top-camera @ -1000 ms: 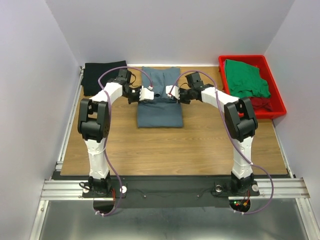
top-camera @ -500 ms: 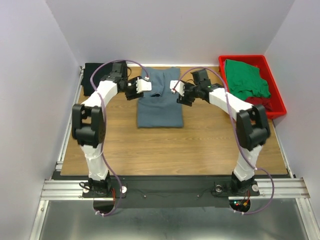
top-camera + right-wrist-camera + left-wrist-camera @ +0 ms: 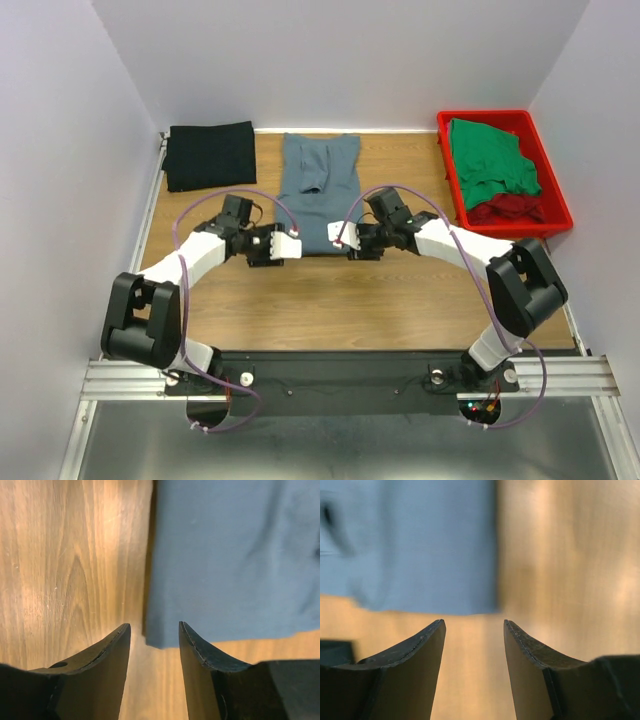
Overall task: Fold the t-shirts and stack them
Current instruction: Fold the tshirt
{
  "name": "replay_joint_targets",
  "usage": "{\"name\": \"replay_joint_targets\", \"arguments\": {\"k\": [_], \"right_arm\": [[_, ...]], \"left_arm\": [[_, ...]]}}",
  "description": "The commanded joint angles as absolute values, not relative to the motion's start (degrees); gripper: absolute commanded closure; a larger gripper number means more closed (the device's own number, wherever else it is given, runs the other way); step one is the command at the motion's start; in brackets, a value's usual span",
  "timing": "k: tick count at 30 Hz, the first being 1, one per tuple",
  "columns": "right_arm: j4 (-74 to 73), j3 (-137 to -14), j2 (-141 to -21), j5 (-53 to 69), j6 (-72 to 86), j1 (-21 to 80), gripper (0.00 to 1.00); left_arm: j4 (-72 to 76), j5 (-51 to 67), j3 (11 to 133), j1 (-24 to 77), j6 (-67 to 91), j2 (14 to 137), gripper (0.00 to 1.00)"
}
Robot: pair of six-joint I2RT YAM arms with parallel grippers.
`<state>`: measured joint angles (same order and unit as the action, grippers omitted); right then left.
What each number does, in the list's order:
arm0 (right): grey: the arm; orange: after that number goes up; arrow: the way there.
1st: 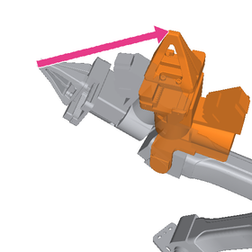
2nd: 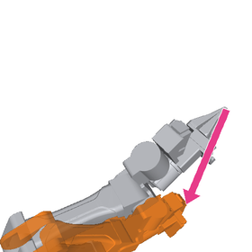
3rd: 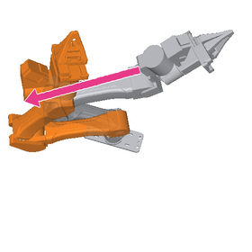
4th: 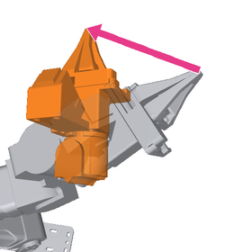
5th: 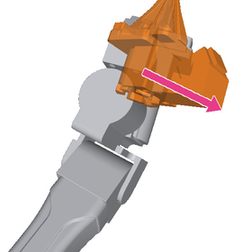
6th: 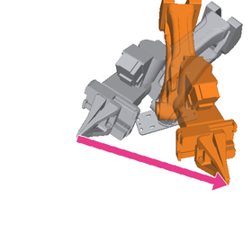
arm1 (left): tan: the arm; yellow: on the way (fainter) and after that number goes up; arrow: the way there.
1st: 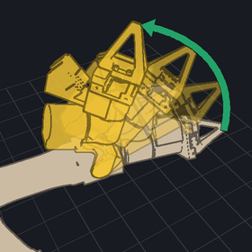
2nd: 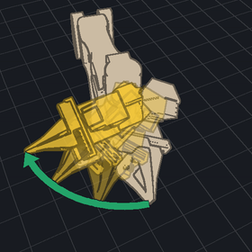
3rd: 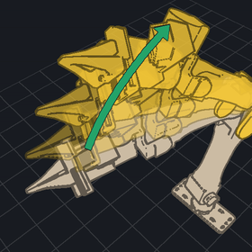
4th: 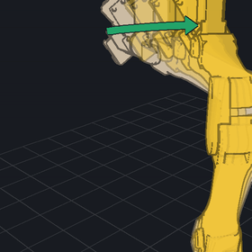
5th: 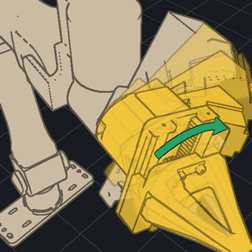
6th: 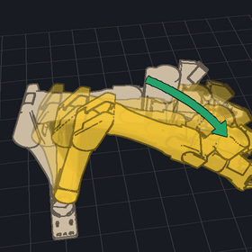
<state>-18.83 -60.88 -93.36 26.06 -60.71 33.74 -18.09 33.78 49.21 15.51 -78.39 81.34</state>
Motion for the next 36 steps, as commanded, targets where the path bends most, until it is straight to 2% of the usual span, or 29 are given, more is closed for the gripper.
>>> {"name": "replay_joint_targets", "arguments": {"k": [1, 13, 29, 30, 33, 35, 36], "right_arm": [[-15.1, -60.8, -95.3, 22.2, -59.5, 34.6, 0.52], [-11.4, -57.4, -97.6, 21.4, -59.6, 36.3, 0.57], [-6.0, -55.6, -101.4, 15.8, -58.7, 36.6, 0.59], [-5.8, -55.6, -101.3, 16.0, -58.4, 36.5, 0.59], [-5.5, -55.9, -101.5, 15.6, -58.3, 36.6, 0.61], [-5.4, -55.9, -102.0, 15.1, -58.4, 36.6, 0.67], [-5.4, -55.9, -102.3, 14.5, -58.7, 36.6, 0.74]], "left_arm": [[-9.2, 29.8, 44.1, 18.2, -77.8, 78.9, 0.38], [-1.1, 27.0, 41.7, 21.2, -75.8, 83.1, 0.4], [-5.3, 26.5, 44.8, 21.1, -80.2, 88.9, 0.48], [-5.7, 26.4, 45.1, 21.2, -80.5, 89.6, 0.5], [-6.6, 25.8, 46.7, 21.1, -80.5, 91.2, 0.63], [-7.4, 25.7, 47.7, 21.0, -80.7, 91.9, 0.74], [-7.6, 25.7, 48.1, 20.9, -80.8, 92.4, 0.79]]}}
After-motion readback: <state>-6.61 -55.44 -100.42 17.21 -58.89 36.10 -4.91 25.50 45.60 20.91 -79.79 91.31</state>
